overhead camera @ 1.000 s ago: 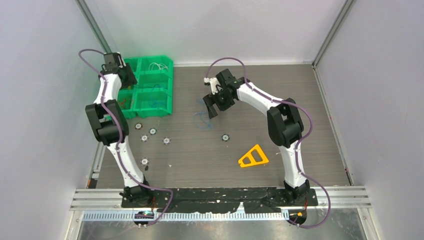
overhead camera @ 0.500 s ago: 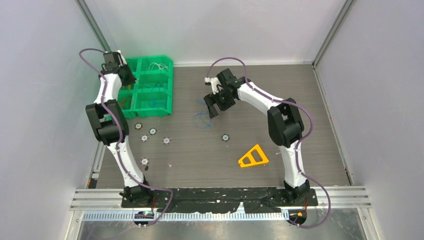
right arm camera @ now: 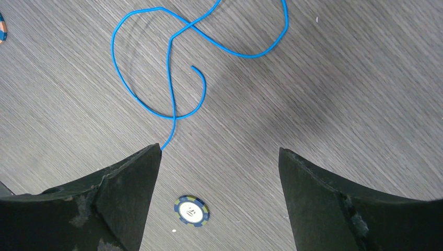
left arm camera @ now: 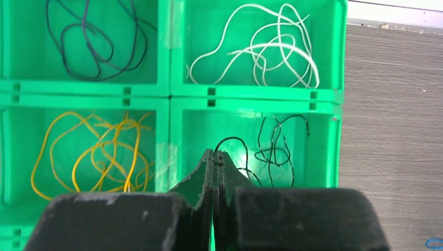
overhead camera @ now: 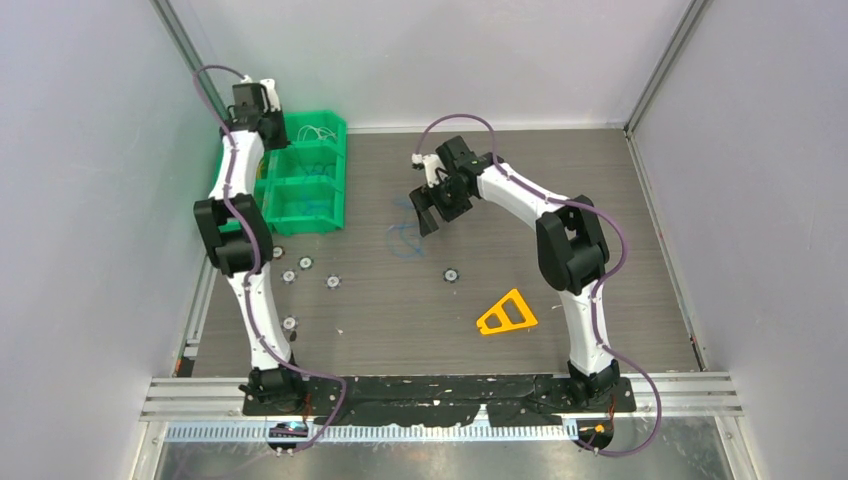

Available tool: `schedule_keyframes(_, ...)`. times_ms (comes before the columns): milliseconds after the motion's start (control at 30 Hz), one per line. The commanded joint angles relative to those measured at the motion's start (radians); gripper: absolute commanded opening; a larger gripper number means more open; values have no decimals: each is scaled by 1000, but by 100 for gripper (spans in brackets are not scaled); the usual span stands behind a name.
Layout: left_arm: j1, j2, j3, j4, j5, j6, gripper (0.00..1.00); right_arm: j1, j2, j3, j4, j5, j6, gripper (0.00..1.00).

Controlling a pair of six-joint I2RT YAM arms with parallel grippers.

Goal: Untangle the cables

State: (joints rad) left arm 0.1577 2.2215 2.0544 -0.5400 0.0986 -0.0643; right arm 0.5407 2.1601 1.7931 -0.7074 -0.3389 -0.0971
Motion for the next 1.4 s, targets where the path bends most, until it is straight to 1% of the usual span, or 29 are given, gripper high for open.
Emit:
schedule_keyframes(0,-25,118,189,-187,-62,44,0,-16,-10,7,-1,-18,14,89)
schedule_keyframes(67,-31,152,230,-219,-75,46,0,-21,-15,3,0,-18,14,89)
schedule_keyframes(167,-48,158,231,-217,-81,60,0,-30,-18,-5,0,-23,15,88)
schedule_keyframes(233,-64,168,241,-226,-90,100,0,-36,-15,-5,-3,-25,13,88)
schedule_keyframes(300,-73,178,256,-237,-130,112,0,-37,-14,-4,-6,-28,11,88)
schedule_keyframes(333,-74,183,266,-242,-133,119,4,-37,-15,-5,-6,-31,10,88)
schedule_keyframes(467,-67,142,262,-200,-120,131,35,-38,-13,0,-9,-38,5,88)
schedule_keyframes(567,-68,42,243,-138,-87,160,58,-39,-17,6,-13,-48,5,88)
schedule_keyframes(700,-77,-80,251,-90,-14,240,76,-41,-33,13,-13,-69,5,88)
schedule_keyframes(733,-81,-110,253,-89,8,267,82,-43,-41,14,-13,-77,5,88)
schedule_keyframes(800,-96,-174,223,-92,47,340,98,-52,-52,14,-12,-92,4,88)
schedule_keyframes(867,-119,-235,176,-120,90,411,100,-61,-61,11,-13,-104,6,88)
schedule_keyframes(900,-129,-263,155,-157,141,450,100,-65,-66,8,-14,-114,7,88)
schedule_keyframes(1000,-148,-354,47,-264,369,546,100,-93,-97,-13,-14,-134,13,88)
schedule_keyframes(1033,-186,-388,-1,-287,434,566,100,-100,-106,-20,-15,-142,14,88)
schedule_keyframes(1100,-250,-416,-79,-343,502,620,100,-121,-130,-41,-15,-153,18,88)
schedule_keyframes(1167,-309,-422,-144,-387,544,669,100,-145,-152,-64,-13,-159,21,88)
schedule_keyframes(1233,-367,-407,-192,-392,550,691,100,-168,-181,-94,-13,-163,24,88)
schedule_keyframes(1300,-418,-356,-193,-399,515,701,99,-190,-201,-118,-10,-169,28,88)
schedule_keyframes(1367,-461,-277,-146,-423,462,713,100,-208,-221,-144,-4,-174,33,88)
